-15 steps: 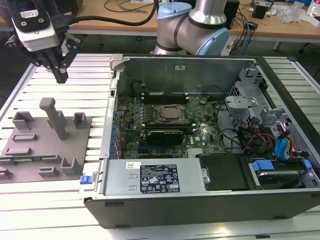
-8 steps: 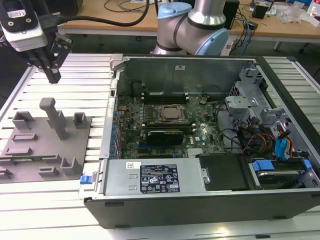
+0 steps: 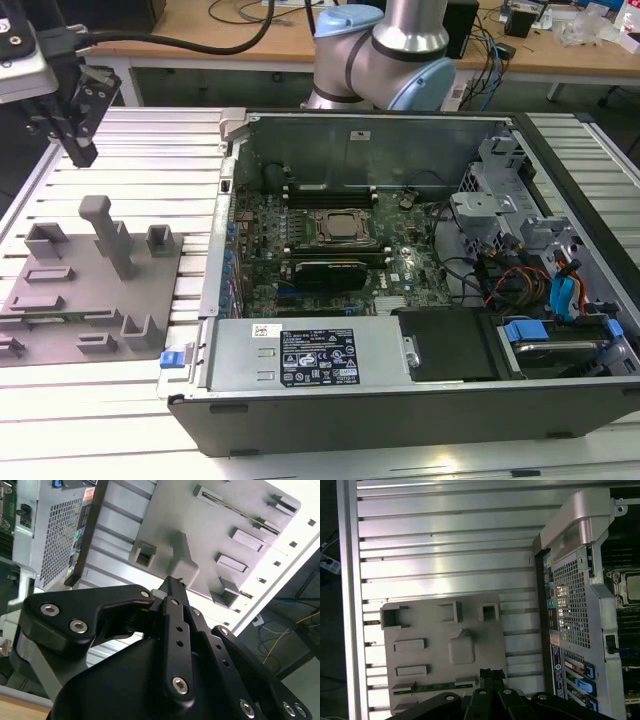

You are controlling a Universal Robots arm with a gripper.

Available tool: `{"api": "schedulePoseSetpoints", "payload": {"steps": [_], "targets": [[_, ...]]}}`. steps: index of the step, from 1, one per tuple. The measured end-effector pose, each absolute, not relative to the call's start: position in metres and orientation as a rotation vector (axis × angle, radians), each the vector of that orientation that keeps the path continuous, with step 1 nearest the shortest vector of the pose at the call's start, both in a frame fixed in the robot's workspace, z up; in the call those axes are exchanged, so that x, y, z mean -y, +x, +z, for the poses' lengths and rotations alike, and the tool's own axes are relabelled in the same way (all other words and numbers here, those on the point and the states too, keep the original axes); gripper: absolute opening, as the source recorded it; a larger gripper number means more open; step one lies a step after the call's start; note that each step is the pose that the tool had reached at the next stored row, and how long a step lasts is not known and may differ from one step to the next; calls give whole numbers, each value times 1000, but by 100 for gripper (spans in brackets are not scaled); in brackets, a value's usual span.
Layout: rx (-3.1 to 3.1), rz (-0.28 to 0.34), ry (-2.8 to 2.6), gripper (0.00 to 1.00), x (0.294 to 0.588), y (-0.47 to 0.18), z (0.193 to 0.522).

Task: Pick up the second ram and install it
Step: 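Reach for the second ram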

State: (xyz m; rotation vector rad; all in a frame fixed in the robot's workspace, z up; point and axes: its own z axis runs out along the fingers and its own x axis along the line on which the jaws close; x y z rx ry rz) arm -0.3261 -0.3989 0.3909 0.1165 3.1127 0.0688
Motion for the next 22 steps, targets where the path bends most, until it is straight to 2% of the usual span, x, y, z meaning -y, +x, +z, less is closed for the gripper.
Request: {"api": "schedulePoseSetpoints", "payload": {"steps": [22], "targets": [[-3113, 69, 117, 11, 399, -416, 389]]}}
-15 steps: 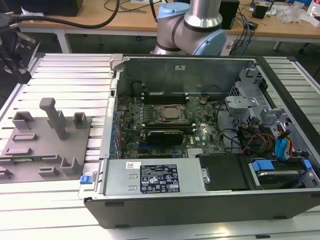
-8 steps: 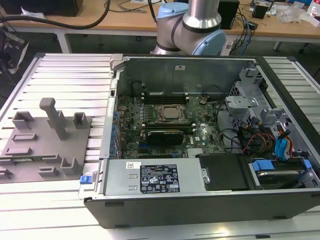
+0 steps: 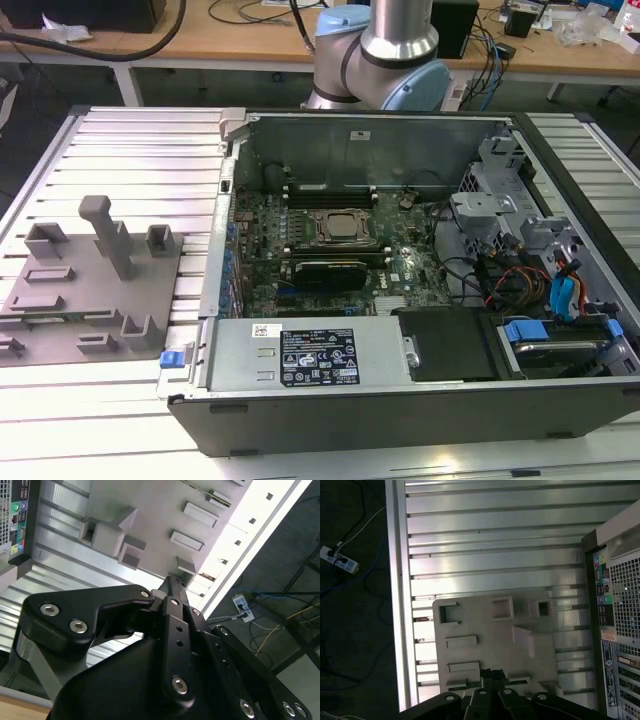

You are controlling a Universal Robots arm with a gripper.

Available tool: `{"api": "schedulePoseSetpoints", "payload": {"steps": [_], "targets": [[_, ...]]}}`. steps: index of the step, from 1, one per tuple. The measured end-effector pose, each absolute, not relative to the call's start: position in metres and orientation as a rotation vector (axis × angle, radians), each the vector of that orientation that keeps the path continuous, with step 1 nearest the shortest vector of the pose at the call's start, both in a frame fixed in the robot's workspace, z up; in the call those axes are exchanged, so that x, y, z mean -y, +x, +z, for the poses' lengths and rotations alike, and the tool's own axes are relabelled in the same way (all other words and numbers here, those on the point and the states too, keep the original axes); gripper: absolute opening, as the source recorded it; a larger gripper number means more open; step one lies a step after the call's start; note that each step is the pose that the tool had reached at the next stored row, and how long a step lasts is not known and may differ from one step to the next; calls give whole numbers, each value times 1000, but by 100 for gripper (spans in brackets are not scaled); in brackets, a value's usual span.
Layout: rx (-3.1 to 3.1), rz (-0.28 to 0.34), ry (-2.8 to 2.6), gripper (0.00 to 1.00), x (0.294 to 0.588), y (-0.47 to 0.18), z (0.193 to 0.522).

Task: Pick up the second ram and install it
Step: 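Reach for the second ram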

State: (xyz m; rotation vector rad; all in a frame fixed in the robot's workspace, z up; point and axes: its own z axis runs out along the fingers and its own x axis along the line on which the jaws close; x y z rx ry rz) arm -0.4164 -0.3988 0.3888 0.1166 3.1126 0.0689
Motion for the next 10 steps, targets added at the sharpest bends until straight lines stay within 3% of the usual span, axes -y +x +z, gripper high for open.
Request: {"api": "schedulePoseSetpoints", "payload": {"steps": [10], "targets": [[-3113, 69, 116, 11, 400, -448, 388]]}}
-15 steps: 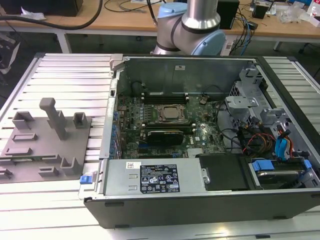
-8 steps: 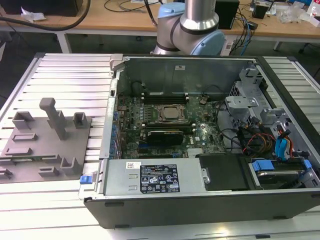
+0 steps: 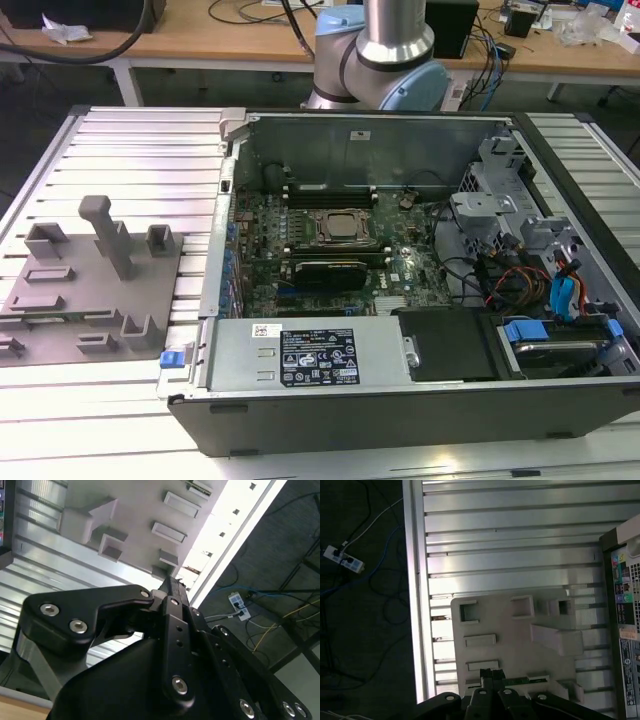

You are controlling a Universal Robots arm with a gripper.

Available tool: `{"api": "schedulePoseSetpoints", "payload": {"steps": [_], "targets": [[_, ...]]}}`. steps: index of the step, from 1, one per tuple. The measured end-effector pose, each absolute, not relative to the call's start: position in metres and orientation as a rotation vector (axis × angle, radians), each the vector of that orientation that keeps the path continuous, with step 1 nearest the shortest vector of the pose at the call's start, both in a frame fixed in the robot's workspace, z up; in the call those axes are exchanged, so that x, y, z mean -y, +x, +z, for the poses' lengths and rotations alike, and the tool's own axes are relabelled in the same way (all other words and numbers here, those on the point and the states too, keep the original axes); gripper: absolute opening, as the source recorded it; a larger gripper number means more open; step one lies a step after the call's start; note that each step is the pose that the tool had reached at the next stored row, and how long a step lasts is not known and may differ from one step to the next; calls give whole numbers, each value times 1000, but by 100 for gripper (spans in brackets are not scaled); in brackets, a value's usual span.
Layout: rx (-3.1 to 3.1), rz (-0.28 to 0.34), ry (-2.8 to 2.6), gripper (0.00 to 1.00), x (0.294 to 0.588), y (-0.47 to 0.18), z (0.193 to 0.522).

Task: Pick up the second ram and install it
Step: 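Reach for the second ram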

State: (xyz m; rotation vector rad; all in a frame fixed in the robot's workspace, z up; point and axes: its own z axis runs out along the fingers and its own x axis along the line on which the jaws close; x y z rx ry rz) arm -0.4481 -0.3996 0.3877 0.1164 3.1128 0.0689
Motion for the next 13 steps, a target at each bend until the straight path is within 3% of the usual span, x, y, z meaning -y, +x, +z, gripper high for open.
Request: {"api": "schedulePoseSetpoints", "payload": {"steps": [7, 13], "targets": [[-3113, 68, 116, 11, 406, -435, 387], [-3119, 56, 117, 11, 433, -407, 384]]}}
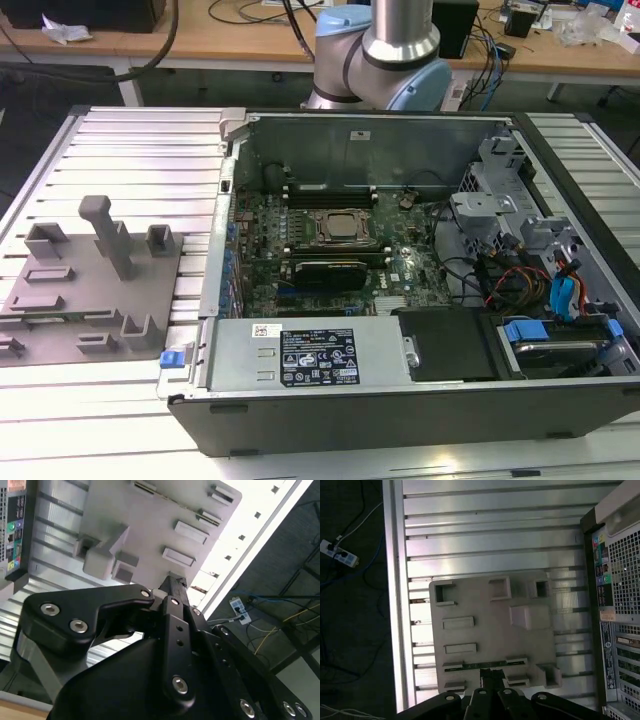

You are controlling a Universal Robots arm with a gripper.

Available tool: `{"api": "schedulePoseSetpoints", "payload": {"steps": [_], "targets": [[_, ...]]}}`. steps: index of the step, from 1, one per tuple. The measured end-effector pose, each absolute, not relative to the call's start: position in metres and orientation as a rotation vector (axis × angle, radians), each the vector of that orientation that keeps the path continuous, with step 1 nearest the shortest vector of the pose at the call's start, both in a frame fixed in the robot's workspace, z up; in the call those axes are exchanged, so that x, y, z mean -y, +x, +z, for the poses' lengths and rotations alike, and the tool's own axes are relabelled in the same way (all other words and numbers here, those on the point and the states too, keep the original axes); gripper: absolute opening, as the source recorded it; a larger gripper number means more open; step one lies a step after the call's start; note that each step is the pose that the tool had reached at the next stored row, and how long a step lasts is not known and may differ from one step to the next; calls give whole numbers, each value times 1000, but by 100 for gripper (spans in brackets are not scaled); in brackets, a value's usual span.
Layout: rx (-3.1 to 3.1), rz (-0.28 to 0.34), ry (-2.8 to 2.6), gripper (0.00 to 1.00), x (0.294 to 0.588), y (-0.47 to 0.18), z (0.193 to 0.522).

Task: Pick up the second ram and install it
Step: 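Reach for the second ram, then pick up the second ram and move it above second insertion slot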

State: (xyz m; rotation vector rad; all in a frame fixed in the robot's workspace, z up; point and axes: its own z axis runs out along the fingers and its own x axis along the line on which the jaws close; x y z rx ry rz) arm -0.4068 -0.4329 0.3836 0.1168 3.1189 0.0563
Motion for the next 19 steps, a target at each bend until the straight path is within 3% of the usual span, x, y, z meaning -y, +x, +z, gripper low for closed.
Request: {"api": "schedulePoseSetpoints", "payload": {"steps": [3, 19], "targets": [[-3120, 11, 115, 11, 434, -397, 382], [-3122, 11, 72, 11, 434, -395, 382]]}}
